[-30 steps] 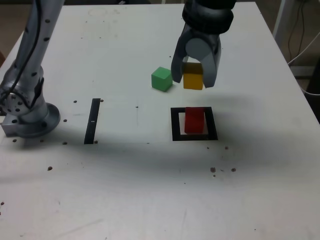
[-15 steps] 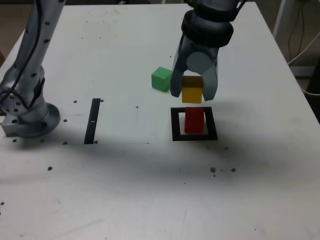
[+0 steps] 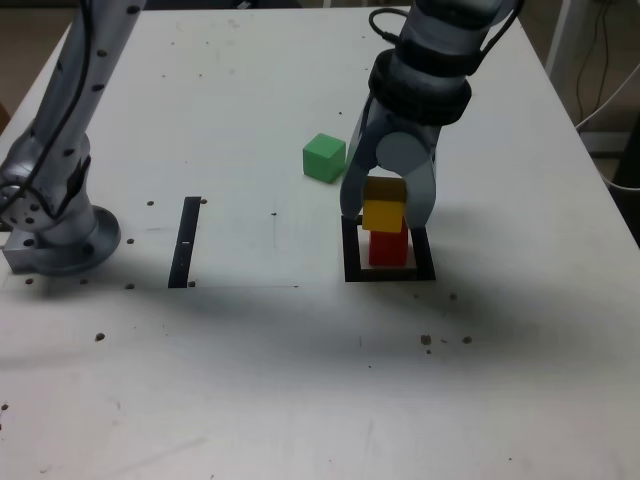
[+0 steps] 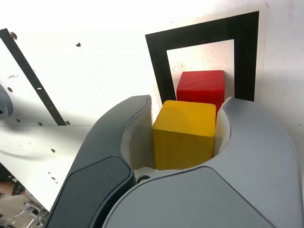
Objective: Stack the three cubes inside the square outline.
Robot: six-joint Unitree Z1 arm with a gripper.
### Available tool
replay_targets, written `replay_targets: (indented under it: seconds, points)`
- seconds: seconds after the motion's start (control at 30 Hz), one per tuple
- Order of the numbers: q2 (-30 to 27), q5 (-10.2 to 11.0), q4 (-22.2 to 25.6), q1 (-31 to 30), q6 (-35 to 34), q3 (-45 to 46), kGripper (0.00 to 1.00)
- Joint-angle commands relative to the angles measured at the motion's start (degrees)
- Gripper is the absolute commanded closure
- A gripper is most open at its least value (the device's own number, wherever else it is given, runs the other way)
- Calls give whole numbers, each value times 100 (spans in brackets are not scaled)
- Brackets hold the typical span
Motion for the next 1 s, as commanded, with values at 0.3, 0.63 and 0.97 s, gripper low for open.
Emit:
replay_targets:
  seconds: [0.3, 0.63, 0.97]
  points:
    - [81, -8, -207, -7, -12, 130, 63]
    - [80, 3, -302, -7, 8, 237, 4]
    - [-133, 103, -267, -7, 14, 264, 1]
